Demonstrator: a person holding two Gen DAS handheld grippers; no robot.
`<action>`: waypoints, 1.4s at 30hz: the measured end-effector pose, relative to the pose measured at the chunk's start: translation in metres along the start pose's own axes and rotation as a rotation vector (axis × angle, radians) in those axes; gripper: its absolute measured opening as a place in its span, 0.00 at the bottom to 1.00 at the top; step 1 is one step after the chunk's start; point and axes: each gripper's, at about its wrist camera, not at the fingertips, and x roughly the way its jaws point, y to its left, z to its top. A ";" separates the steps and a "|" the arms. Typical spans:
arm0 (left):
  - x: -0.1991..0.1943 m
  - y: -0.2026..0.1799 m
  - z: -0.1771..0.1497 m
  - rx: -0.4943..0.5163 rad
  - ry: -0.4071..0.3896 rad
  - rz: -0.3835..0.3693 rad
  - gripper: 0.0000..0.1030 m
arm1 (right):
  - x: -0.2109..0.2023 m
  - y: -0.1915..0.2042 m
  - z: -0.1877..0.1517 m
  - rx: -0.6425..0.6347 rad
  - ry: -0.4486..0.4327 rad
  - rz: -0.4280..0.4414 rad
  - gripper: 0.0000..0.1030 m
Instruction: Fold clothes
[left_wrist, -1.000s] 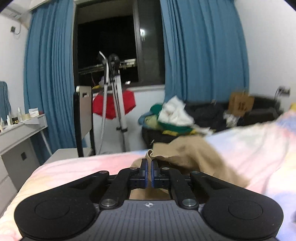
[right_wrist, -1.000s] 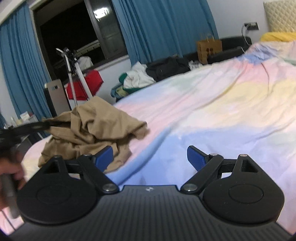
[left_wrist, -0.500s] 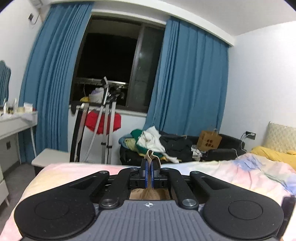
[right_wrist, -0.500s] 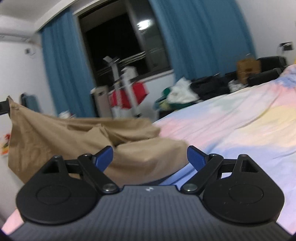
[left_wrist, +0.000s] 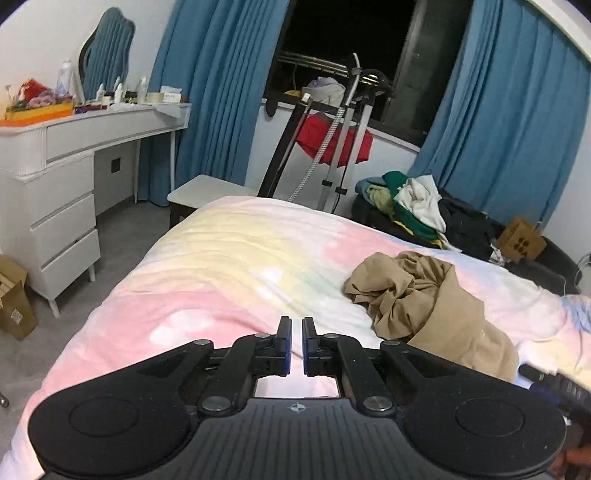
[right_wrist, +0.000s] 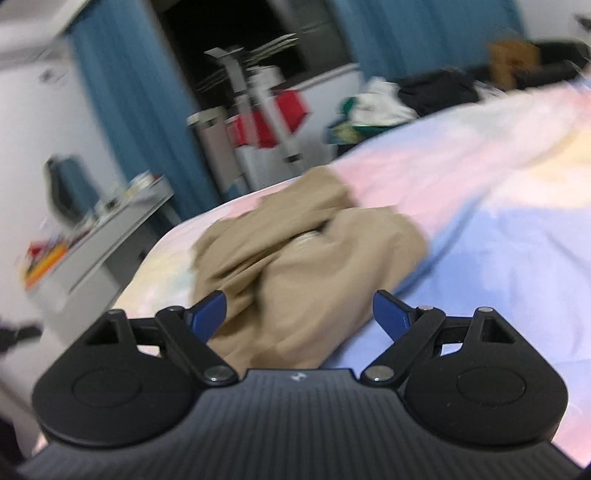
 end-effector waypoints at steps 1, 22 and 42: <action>0.000 -0.004 -0.002 0.013 0.000 -0.008 0.08 | 0.005 -0.011 0.004 0.041 -0.010 -0.023 0.85; 0.010 -0.073 -0.046 0.093 -0.025 -0.213 0.24 | 0.022 0.034 -0.002 -0.149 -0.013 0.360 0.08; 0.075 -0.247 -0.113 0.652 -0.123 -0.315 0.70 | -0.051 -0.076 0.052 0.288 -0.094 -0.280 0.23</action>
